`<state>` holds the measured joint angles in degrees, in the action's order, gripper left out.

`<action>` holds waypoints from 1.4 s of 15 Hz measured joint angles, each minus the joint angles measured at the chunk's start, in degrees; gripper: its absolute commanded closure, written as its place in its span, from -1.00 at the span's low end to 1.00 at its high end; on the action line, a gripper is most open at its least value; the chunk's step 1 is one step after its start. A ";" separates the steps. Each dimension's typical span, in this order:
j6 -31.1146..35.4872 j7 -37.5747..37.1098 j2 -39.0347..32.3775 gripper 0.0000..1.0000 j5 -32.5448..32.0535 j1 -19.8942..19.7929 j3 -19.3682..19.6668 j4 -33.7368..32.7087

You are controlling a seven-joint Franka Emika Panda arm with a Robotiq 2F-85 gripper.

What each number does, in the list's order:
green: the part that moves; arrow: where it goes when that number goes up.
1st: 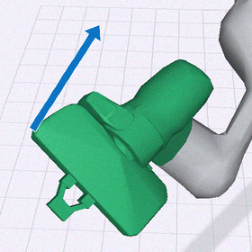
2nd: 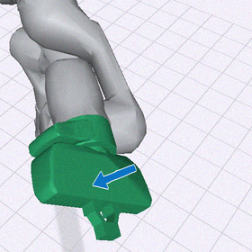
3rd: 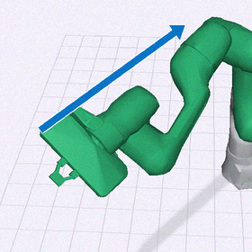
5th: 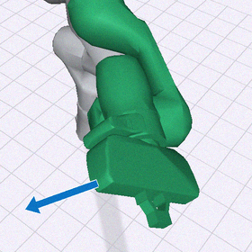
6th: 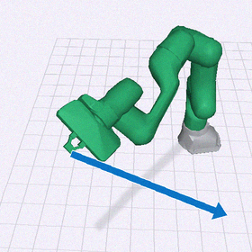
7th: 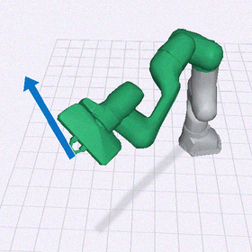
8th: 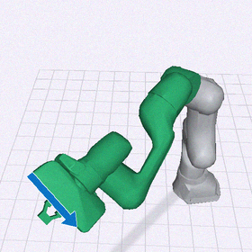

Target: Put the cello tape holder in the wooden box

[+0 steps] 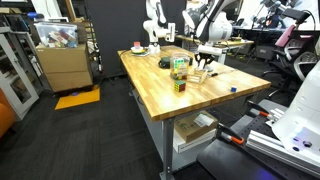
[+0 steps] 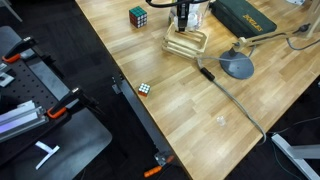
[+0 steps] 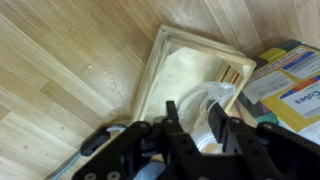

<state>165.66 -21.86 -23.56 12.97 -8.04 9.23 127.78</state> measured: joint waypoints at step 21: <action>-3.61 8.35 2.28 -1.00 7.70 -4.35 -6.98 -0.25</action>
<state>162.06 -13.51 -21.28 20.67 -12.38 2.25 127.53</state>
